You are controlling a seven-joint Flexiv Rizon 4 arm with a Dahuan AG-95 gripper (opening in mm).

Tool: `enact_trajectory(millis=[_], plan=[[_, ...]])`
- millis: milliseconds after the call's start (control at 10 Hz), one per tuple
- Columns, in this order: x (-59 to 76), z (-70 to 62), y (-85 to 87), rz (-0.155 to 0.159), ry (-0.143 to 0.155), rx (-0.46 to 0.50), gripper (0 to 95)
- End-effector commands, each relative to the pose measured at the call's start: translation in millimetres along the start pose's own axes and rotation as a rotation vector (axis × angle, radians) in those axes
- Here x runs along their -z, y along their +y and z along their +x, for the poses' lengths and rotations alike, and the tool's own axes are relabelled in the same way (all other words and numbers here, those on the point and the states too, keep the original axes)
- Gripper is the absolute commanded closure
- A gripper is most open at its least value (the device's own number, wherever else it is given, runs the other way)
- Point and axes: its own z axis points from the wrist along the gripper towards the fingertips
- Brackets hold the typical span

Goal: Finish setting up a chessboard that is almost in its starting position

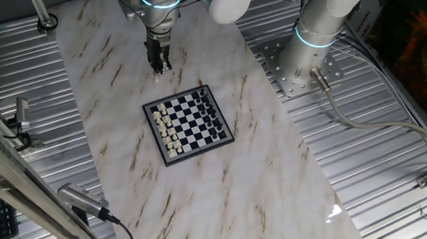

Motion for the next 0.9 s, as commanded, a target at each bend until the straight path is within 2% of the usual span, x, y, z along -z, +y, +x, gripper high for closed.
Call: enact_trajectory(millis=[100, 900], plan=[[0.7, 0.3, 0.2, -0.002, -0.001, 0.001, 95.0], [-2.8, -2.1, -0.3, -0.005, -0.002, 0.003, 95.0]])
